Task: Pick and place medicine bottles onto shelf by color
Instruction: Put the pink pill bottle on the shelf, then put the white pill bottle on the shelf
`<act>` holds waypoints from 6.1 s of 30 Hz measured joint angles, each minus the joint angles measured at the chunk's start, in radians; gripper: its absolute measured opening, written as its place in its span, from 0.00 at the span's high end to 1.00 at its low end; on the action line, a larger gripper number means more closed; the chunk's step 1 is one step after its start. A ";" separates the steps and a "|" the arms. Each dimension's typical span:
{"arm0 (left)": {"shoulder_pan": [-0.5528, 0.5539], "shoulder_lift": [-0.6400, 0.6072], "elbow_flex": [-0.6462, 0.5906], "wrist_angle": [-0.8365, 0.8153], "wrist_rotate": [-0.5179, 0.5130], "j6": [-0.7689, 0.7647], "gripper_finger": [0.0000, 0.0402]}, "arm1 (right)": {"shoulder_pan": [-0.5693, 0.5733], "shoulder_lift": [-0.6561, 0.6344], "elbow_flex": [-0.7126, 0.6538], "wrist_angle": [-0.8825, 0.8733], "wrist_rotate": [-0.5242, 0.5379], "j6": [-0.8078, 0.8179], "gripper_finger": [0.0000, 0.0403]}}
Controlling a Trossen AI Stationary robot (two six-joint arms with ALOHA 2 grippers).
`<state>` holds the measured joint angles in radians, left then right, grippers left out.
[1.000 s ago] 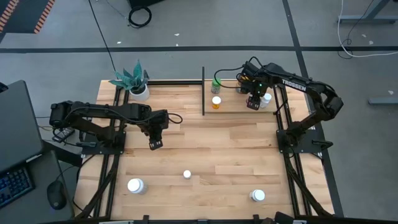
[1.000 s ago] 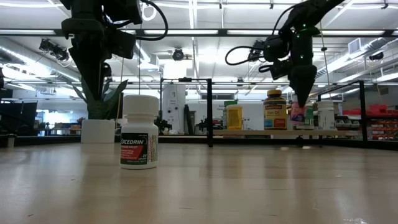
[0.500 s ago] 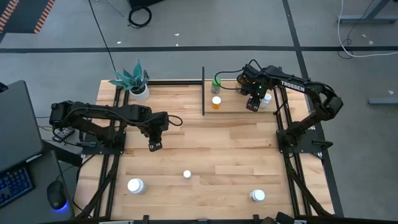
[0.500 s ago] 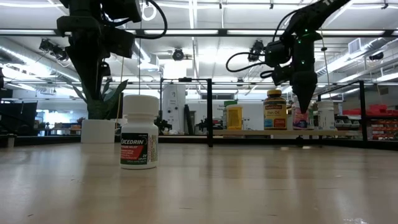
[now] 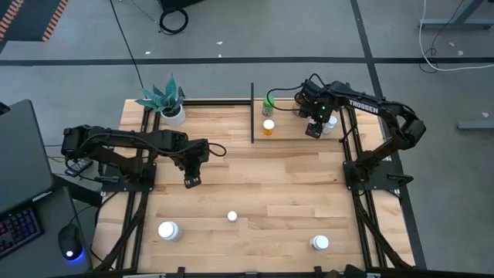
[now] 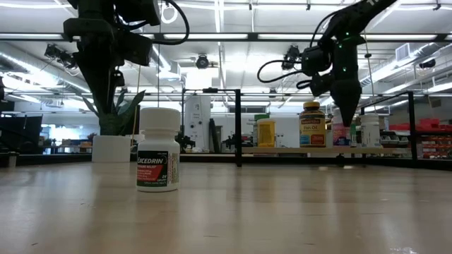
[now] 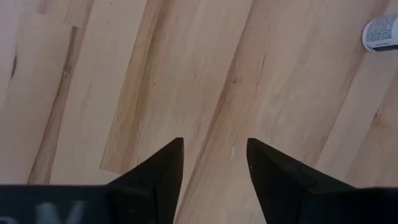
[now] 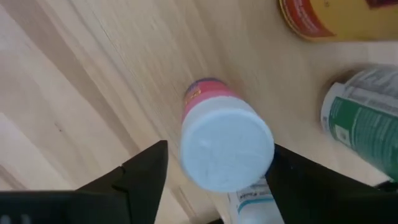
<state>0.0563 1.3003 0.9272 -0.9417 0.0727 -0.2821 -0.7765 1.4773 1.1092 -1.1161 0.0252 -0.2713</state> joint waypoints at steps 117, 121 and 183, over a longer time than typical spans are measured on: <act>-0.027 0.003 0.035 0.325 0.149 0.085 0.45 | 1.653 0.355 0.293 0.022 -0.107 2.487 0.39; -0.027 0.003 0.035 0.325 0.149 0.085 0.46 | 1.653 0.354 0.293 0.019 -0.103 2.482 0.49; -0.027 0.001 0.035 0.222 0.172 -0.222 0.57 | 0.225 0.167 0.293 -0.131 0.079 -0.076 0.47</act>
<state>0.0296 1.3014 0.9623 -0.7197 0.2443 -0.5045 -0.5510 1.6444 1.4021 -1.2469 0.1040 -0.3477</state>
